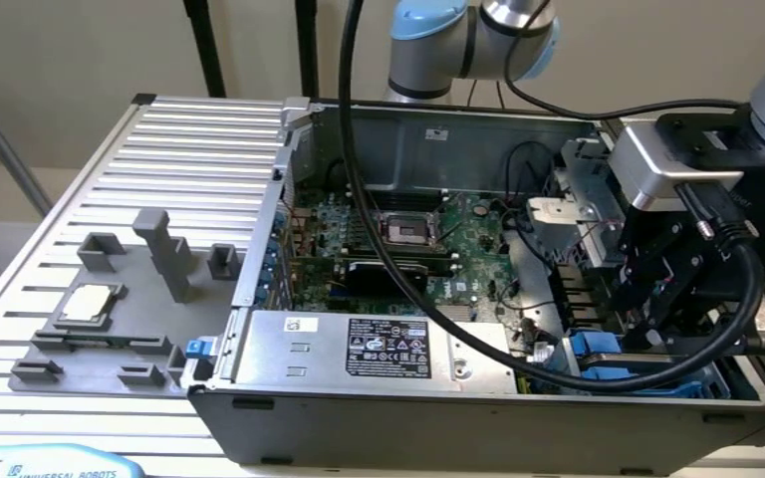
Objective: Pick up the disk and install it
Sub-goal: 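Insert the disk into the insertion slot, then insert the first disk wire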
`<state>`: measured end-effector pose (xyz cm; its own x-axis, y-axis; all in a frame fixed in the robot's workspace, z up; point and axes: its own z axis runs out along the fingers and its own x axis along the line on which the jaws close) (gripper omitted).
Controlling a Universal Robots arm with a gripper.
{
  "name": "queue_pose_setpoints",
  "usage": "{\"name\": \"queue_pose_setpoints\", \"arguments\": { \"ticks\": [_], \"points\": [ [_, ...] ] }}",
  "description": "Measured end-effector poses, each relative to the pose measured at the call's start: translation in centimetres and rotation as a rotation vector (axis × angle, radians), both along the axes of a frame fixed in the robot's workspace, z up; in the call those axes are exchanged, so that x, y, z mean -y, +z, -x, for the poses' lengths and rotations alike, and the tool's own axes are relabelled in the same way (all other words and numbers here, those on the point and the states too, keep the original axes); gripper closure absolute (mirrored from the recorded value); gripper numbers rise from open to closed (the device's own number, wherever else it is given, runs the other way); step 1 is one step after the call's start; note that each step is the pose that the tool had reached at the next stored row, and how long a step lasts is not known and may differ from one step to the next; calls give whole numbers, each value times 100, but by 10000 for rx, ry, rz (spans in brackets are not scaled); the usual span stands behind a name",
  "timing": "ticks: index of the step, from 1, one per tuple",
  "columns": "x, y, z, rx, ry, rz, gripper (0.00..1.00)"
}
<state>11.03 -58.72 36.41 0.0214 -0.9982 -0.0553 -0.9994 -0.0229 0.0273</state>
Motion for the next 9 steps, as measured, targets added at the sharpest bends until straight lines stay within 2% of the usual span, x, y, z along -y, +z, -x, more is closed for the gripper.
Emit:
{"name": "queue_pose_setpoints", "arguments": {
  "ticks": [9],
  "points": [
    [0,0,0,0,0,0,60]
  ]
}}
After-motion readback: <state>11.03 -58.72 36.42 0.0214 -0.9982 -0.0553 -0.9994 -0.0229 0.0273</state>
